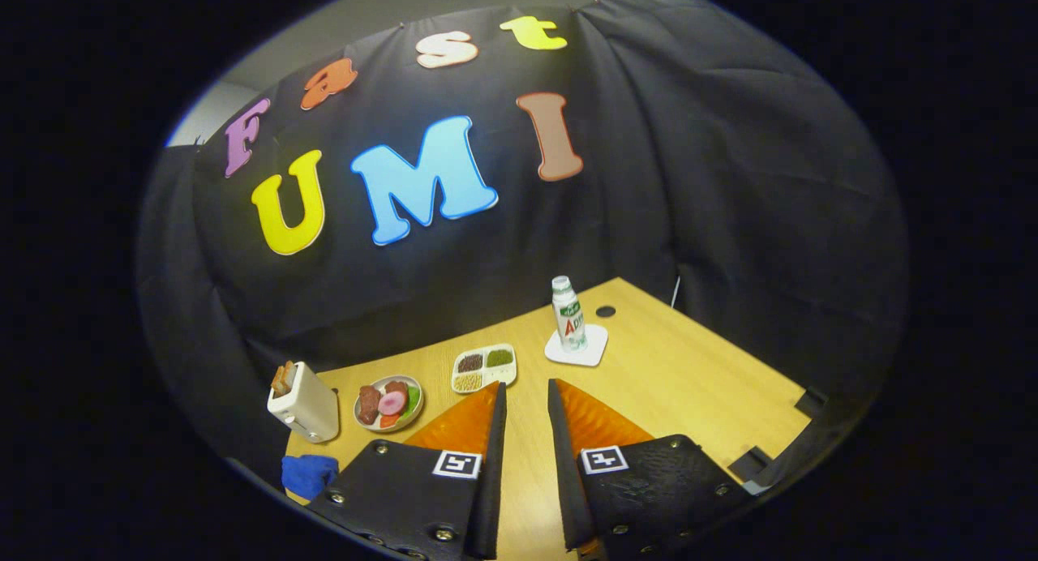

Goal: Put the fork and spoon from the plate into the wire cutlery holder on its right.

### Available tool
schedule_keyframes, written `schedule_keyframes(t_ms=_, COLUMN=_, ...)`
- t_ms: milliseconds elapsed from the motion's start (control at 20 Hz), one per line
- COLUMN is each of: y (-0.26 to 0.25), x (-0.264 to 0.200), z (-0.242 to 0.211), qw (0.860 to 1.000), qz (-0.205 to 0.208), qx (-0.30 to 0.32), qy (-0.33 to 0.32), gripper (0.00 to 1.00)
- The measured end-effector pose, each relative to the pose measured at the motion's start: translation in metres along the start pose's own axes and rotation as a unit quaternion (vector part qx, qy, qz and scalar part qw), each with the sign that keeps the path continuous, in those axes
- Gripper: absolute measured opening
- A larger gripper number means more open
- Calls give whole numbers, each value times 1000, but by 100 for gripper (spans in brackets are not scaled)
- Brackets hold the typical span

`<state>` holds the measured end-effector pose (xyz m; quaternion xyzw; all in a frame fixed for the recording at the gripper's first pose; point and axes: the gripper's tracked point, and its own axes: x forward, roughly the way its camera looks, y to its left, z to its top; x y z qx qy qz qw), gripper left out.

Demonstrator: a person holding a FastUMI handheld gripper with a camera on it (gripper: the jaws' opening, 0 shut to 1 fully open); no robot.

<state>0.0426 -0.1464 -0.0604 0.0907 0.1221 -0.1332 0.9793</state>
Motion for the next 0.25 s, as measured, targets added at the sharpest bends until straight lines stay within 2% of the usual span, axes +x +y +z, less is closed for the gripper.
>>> schedule_keyframes(t_ms=250, y=5, x=-17, z=37, qw=995, qz=-20, qx=-58, qy=-73, gripper=30)
